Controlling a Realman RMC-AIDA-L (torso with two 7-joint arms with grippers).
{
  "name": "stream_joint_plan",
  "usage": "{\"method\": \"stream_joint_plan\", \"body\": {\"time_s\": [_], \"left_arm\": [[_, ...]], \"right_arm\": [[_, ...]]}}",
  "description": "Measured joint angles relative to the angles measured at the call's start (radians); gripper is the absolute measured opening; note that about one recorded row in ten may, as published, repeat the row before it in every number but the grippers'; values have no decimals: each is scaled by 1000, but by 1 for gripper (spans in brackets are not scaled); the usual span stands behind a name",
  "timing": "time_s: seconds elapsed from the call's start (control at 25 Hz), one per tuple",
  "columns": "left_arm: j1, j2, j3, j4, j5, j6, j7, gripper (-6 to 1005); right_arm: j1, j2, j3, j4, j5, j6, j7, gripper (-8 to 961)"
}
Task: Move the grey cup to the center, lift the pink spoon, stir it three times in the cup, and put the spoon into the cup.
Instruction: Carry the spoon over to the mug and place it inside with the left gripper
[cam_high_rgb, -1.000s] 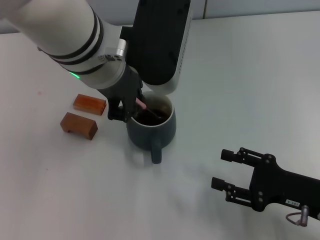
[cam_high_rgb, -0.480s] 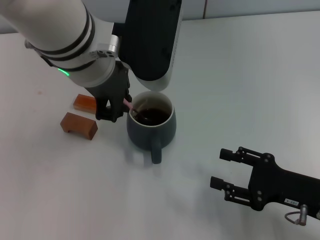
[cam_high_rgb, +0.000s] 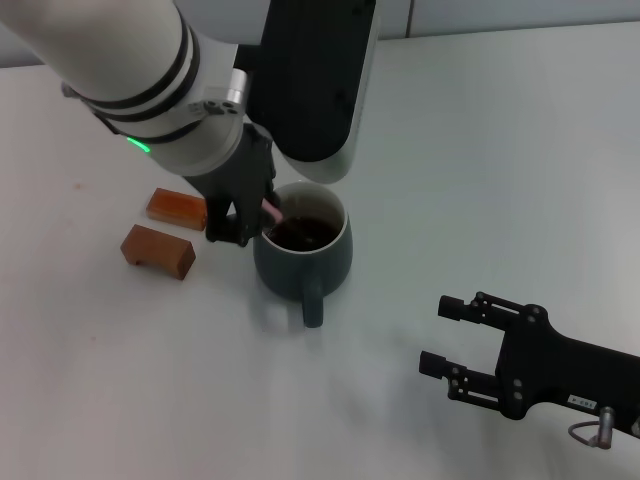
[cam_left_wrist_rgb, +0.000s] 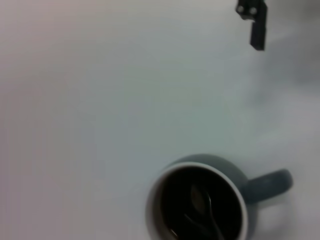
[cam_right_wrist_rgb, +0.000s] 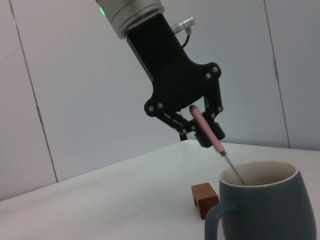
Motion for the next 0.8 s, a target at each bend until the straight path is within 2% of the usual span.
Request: {"method": "stream_joint_plan", "body": {"time_s": [0.36,0.8], "left_arm": [[-5,0,6,-35,19,-66,-7,127],[-22,0,-7,-32,18,12,-14,127]], "right_arm": [[0,0,0,0,0,0,7,715],[0,0,0,0,0,0,9,715]]}}
